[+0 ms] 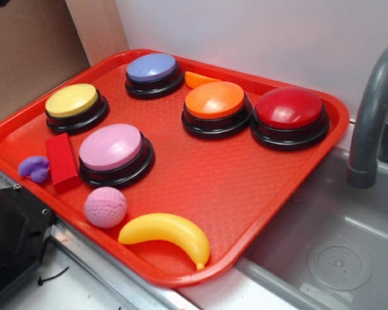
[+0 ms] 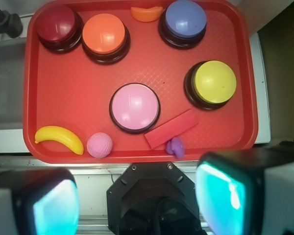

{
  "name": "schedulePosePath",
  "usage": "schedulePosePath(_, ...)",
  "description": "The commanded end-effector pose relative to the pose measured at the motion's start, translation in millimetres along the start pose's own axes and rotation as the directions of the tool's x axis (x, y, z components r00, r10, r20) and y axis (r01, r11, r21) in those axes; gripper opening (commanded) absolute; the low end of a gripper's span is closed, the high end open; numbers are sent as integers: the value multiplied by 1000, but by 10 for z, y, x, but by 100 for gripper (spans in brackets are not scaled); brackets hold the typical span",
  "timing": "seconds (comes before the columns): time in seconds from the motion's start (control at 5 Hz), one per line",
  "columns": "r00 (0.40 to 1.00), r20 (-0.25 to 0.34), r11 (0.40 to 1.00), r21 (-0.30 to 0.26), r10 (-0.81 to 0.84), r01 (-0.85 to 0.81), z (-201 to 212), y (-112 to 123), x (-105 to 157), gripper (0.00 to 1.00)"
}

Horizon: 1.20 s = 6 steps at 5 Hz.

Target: Push the yellow button.

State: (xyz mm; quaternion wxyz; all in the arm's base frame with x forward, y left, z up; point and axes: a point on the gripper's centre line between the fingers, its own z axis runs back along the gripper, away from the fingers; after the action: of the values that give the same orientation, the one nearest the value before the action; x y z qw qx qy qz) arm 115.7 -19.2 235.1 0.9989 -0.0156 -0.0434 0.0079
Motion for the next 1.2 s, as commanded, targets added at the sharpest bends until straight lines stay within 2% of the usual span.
schedulePosePath(0.0,1000,0,1000,0,0,0,0,0,0,100)
schedulePosePath(0.2,981,-41,982,39,188,-187,-236,431,355,100)
schedulePosePath(0.4,953,13,948,103,302,-302,-466,856,668,100)
schedulePosePath(0.6,936,36,926,137,351,-353,-872,1198,816,100)
schedulePosePath(0.8,935,45,927,117,352,-355,-1228,1376,850,100)
schedulePosePath(1.0,942,61,929,156,330,-336,-1477,1394,916,100)
